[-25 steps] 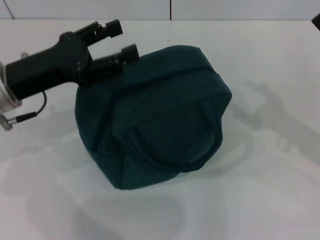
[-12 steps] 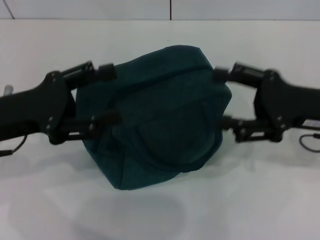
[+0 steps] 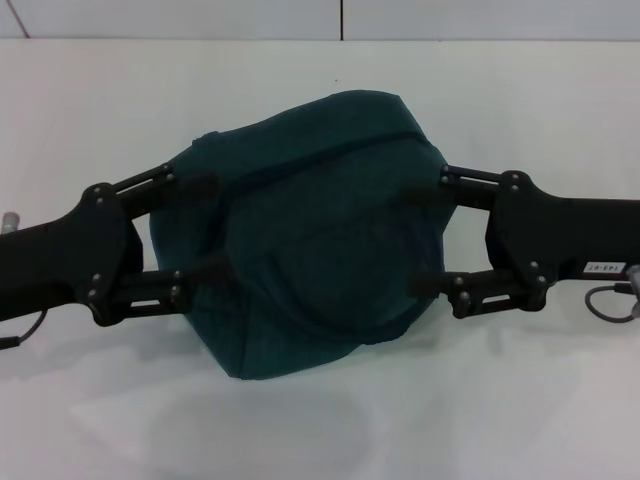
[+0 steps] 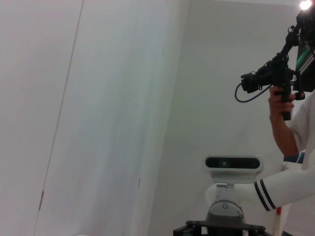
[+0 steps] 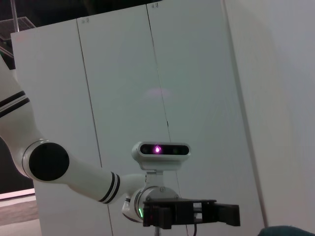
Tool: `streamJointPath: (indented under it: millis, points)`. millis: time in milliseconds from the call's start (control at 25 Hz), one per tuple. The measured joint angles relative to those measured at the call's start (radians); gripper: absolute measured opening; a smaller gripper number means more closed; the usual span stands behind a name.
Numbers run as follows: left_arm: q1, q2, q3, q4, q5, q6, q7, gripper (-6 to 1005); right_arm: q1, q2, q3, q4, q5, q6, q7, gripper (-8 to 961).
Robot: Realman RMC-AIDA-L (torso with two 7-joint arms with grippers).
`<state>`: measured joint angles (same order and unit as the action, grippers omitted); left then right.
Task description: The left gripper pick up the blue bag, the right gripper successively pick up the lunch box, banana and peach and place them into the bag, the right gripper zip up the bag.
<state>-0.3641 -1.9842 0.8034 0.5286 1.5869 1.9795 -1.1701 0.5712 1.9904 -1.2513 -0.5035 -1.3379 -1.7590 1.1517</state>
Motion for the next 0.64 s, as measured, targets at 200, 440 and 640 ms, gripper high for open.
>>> streamJointPath:
  millis: [200, 440, 640]
  points:
    - [0.002, 0.0, -0.001, -0.001, -0.002, -0.001, 0.0, 893, 0.001, 0.011, -0.004, 0.0, -0.002, 0.014, 0.002, 886]
    - [0.004, -0.004, -0.001, -0.002, -0.001, -0.002, 0.0, 893, 0.003, 0.021, -0.005, -0.001, -0.016, 0.029, 0.002, 886]
    - [-0.003, -0.005, -0.001, -0.002, 0.001, -0.017, -0.006, 893, 0.009, 0.023, -0.005, -0.001, -0.017, 0.033, 0.002, 886]
